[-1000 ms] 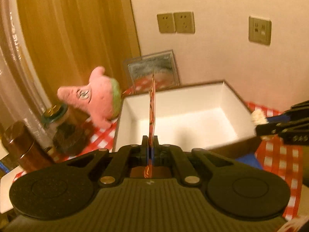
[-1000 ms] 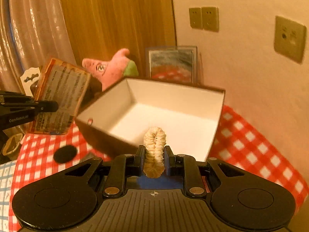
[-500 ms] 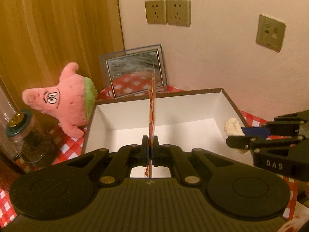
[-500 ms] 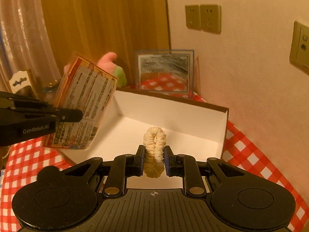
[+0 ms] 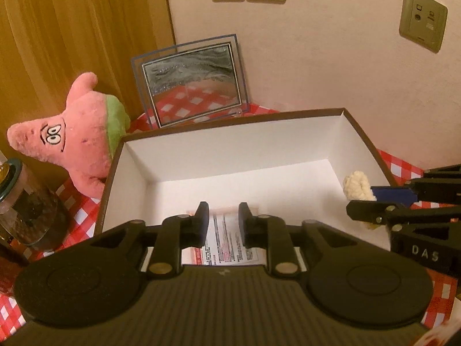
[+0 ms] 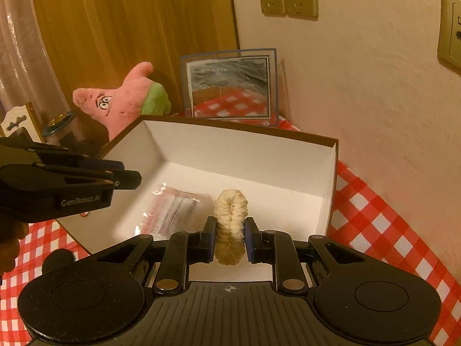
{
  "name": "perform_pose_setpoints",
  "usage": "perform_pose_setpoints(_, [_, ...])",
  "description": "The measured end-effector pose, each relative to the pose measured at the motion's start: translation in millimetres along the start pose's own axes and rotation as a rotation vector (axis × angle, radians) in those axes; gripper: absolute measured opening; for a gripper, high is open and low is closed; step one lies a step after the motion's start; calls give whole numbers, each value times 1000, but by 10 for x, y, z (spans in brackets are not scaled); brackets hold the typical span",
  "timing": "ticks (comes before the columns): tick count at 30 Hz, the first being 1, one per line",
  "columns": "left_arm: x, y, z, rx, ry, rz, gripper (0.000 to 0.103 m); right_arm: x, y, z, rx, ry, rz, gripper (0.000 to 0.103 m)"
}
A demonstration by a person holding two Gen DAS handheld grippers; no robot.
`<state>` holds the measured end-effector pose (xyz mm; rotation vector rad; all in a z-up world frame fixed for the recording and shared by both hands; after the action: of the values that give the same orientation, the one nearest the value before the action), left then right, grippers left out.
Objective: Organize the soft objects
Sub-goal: 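Carry packet and hair tie into the box and open both grippers, then withdraw both tools from the box back toward the pile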
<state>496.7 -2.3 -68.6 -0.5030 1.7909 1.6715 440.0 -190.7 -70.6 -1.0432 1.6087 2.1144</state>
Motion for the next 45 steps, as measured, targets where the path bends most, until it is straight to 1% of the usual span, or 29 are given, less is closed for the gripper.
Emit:
perform_pose_setpoints(6, [63, 25, 86, -3, 23, 16, 21, -16, -51, -5, -1, -1, 9, 21])
perform_pose_setpoints(11, [111, 73, 131, -2, 36, 19, 26, -75, -43, 37, -25, -9, -20, 21])
perform_pose_setpoints(12, [120, 84, 141, -5, 38, 19, 26, -96, -40, 48, -27, -13, -27, 25])
perform_pose_setpoints(13, [123, 94, 145, -7, 39, 20, 27, -117, -34, 55, -29, -17, -36, 38])
perform_pose_setpoints(14, [132, 109, 152, -8, 41, 19, 28, -134, -22, 59, -27, -20, -49, 44])
perform_pose_setpoints(15, [139, 123, 159, -8, 44, 18, 31, -152, -6, 62, -26, -22, -64, 53])
perform_pose_setpoints(16, [149, 139, 165, -8, 46, 18, 32, -168, 22, 62, -21, -26, -88, 59])
perform_pose_setpoints(18, [175, 178, 168, -7, 49, 17, 33, -190, 60, 58, -17, -29, -112, 64])
perform_pose_setpoints(22, [236, 261, 166, -8, 51, 18, 36, -205, 113, 35, -21, -42, -112, 65])
perform_pose_setpoints(24, [262, 313, 161, -14, 47, 20, 40, -179, 144, 23, -25, -46, -105, 66])
perform_pose_setpoints(27, [303, 411, 149, -23, 42, 15, 41, -120, 199, 3, -35, -59, -93, 66])
perform_pose_setpoints(36, [375, 710, 122, -14, 73, -8, 44, 61, 414, -31, -49, -89, -73, 66])
perform_pose_setpoints(45, [600, 1053, 73, -7, 132, -13, 44, 262, 742, -12, -89, -111, -69, 66])
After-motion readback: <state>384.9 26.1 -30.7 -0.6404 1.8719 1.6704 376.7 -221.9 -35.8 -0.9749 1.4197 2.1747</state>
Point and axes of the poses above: each gripper's, at about its wrist camera, not at the fingertips, and y roughly against the way its jaws point, z to its left, x to its underside, the point moved 3 cm from there along -y, roughly the way its jaws point, and after that the axes turned 7 degrees about x, right-handed, at the moved point
